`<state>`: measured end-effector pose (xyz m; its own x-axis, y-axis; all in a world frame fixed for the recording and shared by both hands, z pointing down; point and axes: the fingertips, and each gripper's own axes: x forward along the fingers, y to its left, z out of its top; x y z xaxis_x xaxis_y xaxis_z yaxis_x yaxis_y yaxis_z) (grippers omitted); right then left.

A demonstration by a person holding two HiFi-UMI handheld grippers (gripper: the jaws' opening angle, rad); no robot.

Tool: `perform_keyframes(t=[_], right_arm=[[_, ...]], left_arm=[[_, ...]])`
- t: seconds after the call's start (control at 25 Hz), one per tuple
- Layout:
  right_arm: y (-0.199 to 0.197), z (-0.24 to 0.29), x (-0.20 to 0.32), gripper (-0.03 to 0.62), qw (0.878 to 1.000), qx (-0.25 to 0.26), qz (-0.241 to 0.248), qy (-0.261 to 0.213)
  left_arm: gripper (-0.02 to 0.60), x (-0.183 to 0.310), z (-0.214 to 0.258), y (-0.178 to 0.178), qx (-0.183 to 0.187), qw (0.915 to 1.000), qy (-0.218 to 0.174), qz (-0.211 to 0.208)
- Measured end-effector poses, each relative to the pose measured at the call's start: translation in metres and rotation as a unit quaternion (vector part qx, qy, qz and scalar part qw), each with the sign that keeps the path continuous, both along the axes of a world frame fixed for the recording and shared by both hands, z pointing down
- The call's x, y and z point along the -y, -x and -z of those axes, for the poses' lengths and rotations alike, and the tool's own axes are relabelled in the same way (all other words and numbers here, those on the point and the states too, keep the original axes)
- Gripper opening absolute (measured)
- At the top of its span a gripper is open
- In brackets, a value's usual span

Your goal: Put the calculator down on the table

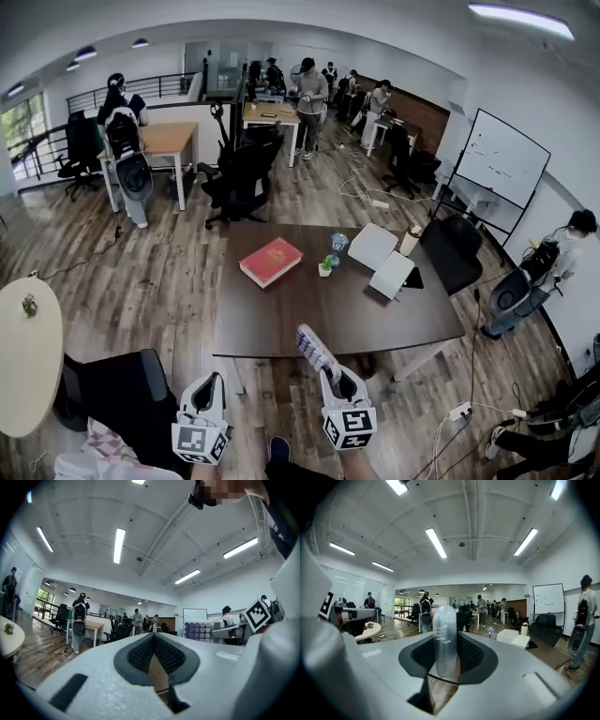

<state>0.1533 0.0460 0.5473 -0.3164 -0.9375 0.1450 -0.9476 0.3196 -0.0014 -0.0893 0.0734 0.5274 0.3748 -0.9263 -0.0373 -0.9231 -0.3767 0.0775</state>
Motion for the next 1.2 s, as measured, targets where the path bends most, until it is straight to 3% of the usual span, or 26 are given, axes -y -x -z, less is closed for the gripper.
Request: perform_keyframes(t=[0.52,0.92,1.2], right_arm=[[0.008,-0.006,0.125,0.115,0.999,0.012,0.052,0.009],[0.020,-0.008,0.181,0.115,0.996,0.029,0.079,0.014],[0.041,-0.020,0.210,0.115,0.996,0.027,0.086,0.026]], left_arm=[[-0.005,0.102,0.006,-0.003,0.009,0.9989,0.000,0.047],[-0.005,0.139,0.017,0.006,0.023,0.9965,-0.005,0.080],[-0.005,0.171,0.010,0.021,0.020,0.9967,-0.004,0.079]])
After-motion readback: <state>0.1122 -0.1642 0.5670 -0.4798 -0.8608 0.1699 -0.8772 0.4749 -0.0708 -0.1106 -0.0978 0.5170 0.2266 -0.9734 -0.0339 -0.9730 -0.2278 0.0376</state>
